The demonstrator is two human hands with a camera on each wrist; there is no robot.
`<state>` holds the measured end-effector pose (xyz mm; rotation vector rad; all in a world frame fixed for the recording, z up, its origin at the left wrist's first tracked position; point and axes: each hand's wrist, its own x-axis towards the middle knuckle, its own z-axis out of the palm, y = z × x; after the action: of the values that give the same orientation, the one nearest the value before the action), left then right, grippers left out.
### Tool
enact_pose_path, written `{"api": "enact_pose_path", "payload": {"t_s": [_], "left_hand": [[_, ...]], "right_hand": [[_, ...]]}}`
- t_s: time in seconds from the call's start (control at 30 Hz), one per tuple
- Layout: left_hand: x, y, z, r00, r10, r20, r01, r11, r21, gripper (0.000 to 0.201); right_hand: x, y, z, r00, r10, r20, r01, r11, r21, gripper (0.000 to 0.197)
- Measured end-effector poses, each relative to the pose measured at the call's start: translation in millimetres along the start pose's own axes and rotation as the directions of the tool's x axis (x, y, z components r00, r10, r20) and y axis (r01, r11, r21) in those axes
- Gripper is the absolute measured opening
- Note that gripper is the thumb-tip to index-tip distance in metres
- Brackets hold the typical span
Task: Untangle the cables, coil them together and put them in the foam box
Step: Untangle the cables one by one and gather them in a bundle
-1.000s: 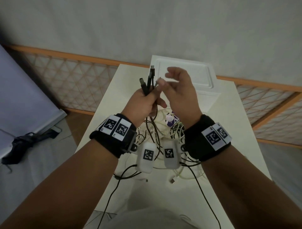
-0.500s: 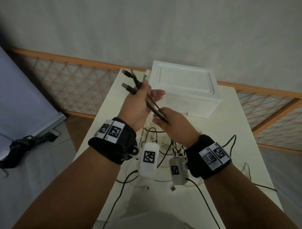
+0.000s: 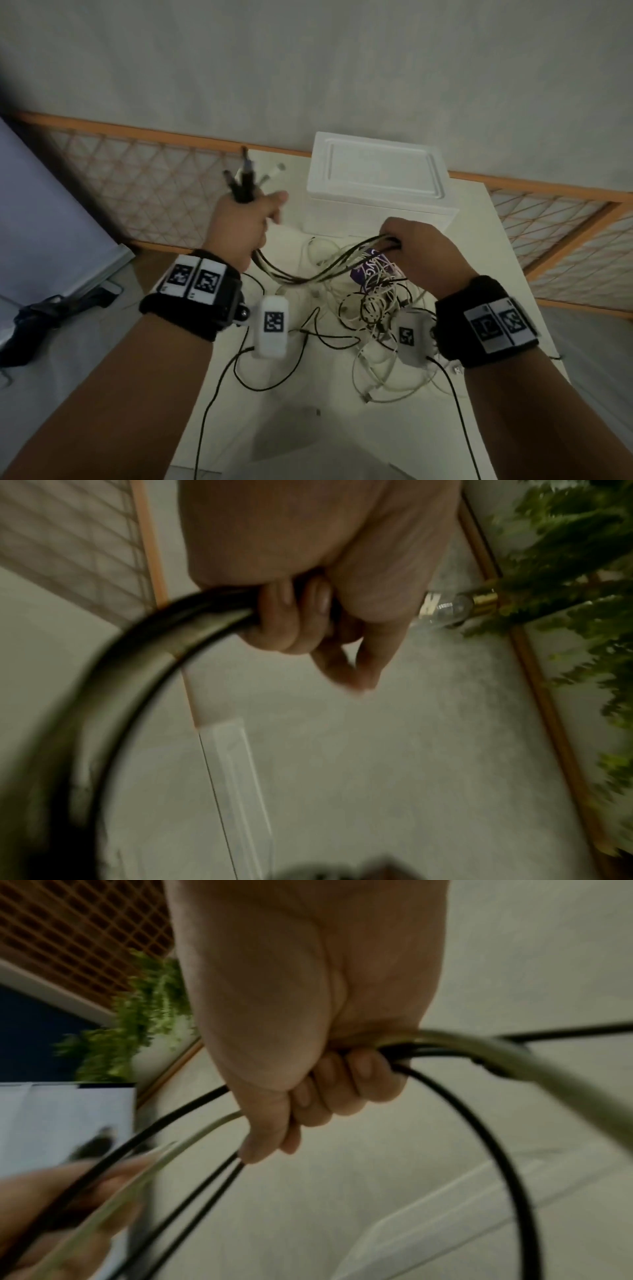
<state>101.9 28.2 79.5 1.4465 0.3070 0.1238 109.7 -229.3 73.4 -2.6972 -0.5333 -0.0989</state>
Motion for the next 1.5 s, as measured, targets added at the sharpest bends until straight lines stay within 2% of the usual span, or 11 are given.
{"api": "enact_pose_path", "payload": {"t_s": [0.1,0.2,0.3,0.4,0.67,0.87,1.1,1.2,1.3,1.37,1.5], "left_hand": [[-24,-3,33,0.951,-0.045,0.306,-0.046,0.958,0.284,0.029],[-38,-8,53,0.857,-0.065,0.510,-0.186,0.886,0.425,0.041],[-32,-2,49,0.885,0.039,0.465,-0.290,0.826,0.484,0.020],[-29,14,43,0.899,0.139,0.416,-0.340,0.820,0.461,0.036],[-5,43,21,0.938,0.346,0.032,-0.347,0.938,0.025,0.031],[-2,40,12,0.936,0.350,0.043,-0.352,0.934,0.063,0.027],[-3,48,12,0.927,0.374,0.041,-0.372,0.927,-0.050,0.037],[-3,50,16,0.923,0.382,0.043,-0.374,0.919,-0.129,0.037],[-7,54,23,0.915,0.395,0.082,-0.377,0.909,-0.179,0.033],[-13,58,30,0.915,0.385,0.121,-0.358,0.913,-0.197,0.037],[-24,76,40,0.862,0.456,0.220,-0.409,0.883,-0.230,0.045]], "right_hand": [[11,-30,1,0.997,-0.070,-0.014,0.065,0.975,-0.213,0.004],[16,-44,-2,0.992,-0.122,0.024,0.124,0.952,-0.281,0.025],[13,-46,-16,0.992,-0.125,-0.005,0.123,0.986,-0.114,0.017],[8,-42,-25,0.990,-0.138,-0.018,0.138,0.990,-0.017,0.020],[1,11,-10,0.994,0.087,0.063,-0.095,0.987,0.134,0.023],[-7,49,5,0.981,0.194,0.030,-0.195,0.950,0.242,0.024],[-10,84,3,0.926,0.320,0.198,-0.281,0.938,-0.203,0.029],[-10,71,1,0.941,0.243,0.235,-0.257,0.966,0.026,0.012],[-11,48,18,0.895,0.146,0.421,-0.221,0.966,0.134,0.071],[-10,38,42,0.861,0.119,0.495,-0.184,0.979,0.084,0.086],[-6,38,69,0.898,0.162,0.410,-0.191,0.981,0.031,0.033]]}}
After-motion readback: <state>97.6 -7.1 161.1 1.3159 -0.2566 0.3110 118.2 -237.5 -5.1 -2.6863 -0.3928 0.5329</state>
